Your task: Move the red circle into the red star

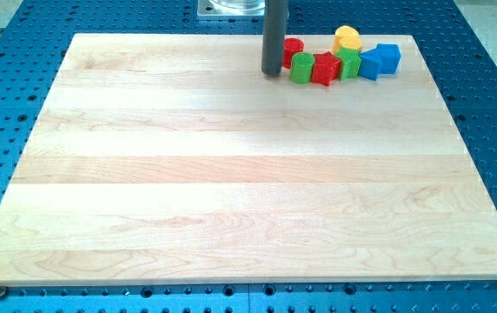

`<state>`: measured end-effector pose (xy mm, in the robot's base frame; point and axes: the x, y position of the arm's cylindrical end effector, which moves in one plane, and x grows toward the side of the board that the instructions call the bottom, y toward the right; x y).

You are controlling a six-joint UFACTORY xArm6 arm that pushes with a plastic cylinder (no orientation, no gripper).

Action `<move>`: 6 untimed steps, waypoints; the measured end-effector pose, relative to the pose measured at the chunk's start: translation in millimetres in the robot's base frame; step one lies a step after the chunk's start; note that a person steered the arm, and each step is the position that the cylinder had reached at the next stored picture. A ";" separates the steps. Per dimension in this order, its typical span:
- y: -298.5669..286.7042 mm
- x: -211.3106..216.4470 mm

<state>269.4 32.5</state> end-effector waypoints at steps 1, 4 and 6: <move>-9.1 -26.2; 38.1 -18.3; 11.3 -17.5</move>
